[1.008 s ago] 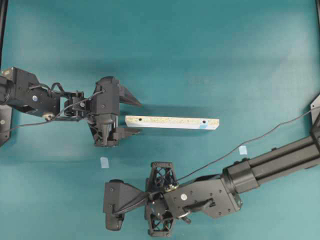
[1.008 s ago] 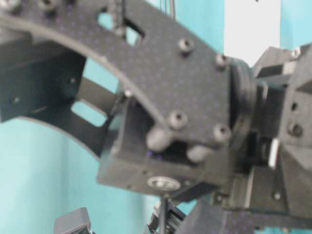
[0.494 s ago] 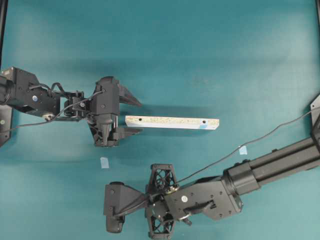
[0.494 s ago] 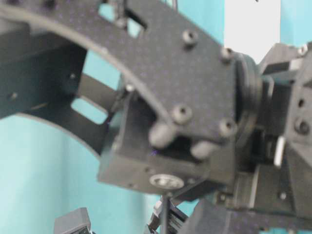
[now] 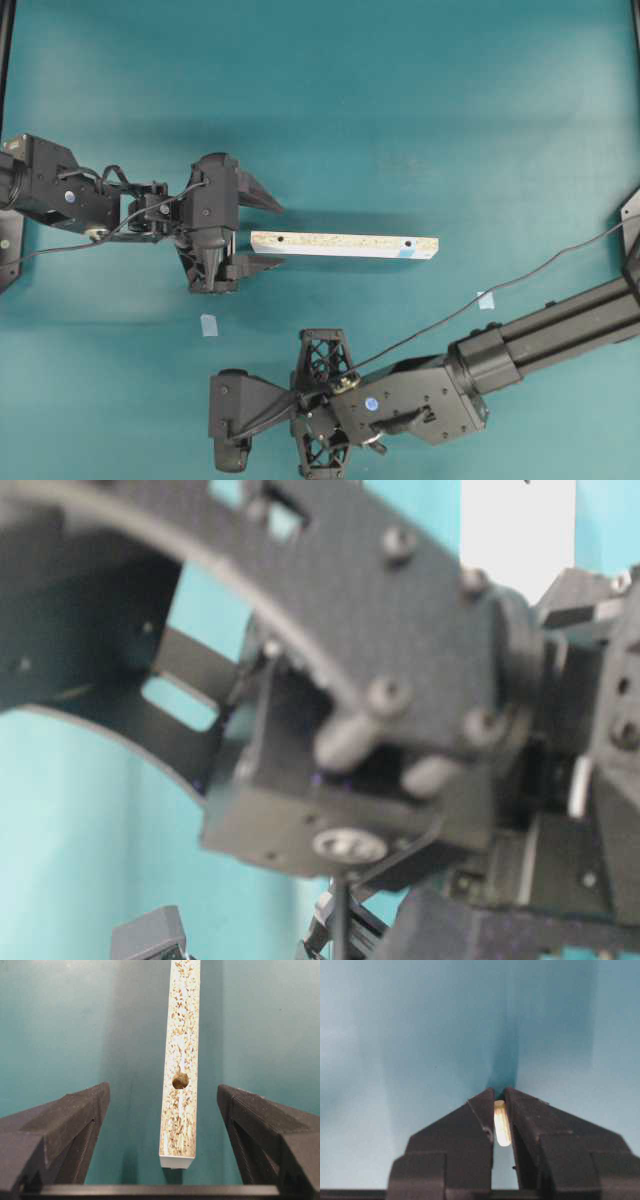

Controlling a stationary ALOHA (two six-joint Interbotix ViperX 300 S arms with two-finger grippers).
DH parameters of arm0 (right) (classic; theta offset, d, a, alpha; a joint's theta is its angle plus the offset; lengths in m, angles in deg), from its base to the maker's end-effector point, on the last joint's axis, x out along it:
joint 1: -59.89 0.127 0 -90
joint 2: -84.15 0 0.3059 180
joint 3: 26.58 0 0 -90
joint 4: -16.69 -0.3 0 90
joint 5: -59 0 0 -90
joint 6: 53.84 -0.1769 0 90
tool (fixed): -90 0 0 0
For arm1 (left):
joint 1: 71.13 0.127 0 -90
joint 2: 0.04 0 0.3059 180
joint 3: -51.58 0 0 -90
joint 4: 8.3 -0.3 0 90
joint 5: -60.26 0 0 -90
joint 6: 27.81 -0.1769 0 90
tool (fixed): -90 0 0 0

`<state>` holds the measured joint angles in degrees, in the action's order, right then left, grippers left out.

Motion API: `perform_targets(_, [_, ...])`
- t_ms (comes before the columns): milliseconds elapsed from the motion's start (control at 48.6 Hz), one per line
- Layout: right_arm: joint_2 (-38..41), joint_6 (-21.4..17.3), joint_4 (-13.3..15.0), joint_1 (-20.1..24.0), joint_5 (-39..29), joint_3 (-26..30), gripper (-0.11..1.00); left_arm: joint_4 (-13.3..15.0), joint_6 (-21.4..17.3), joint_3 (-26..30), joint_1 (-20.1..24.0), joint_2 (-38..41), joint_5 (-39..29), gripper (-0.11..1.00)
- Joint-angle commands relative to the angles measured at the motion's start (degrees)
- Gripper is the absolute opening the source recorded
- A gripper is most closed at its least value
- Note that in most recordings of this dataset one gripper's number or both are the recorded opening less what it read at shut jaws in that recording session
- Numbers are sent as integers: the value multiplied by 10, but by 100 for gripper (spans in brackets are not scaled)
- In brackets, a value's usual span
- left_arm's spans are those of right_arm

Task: Insert the rod into the hole on the wooden board.
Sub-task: 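Lift the peg with the right gripper and carry it toward the board's right end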

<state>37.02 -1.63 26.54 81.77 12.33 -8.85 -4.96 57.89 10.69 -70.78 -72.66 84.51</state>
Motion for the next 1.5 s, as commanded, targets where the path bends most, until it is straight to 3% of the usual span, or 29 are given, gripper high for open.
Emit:
perform_targets(0, [-33,2,29,-5,-1,5,12,0,-4,10,-2,-12,2,95])
perform_targets(165, [-60,4,45,-6,-1,3,12,0,-4,10,-2,-12,1,95])
perform_targets(720, [-183,0,46,-35,40,-67,12,0,-4,10,-2,-12,0,95])
perform_targets(885, [-233,0,46,-58,163,-129,12,0,-4,10,-4,-12,0,95])
perform_targets(1214, [-323,-18,44,-120,517,-330,12,1,-4,10,-25,-12,-15,95])
perform_targets(1337, [-355,-20,44,-142,587,-395,12,1,-4,10,-33,-15,-29,95])
perform_targets(1481, [-392,-14,46,-156,601,-446,12,1,-4,8,-33,-24,-33,95])
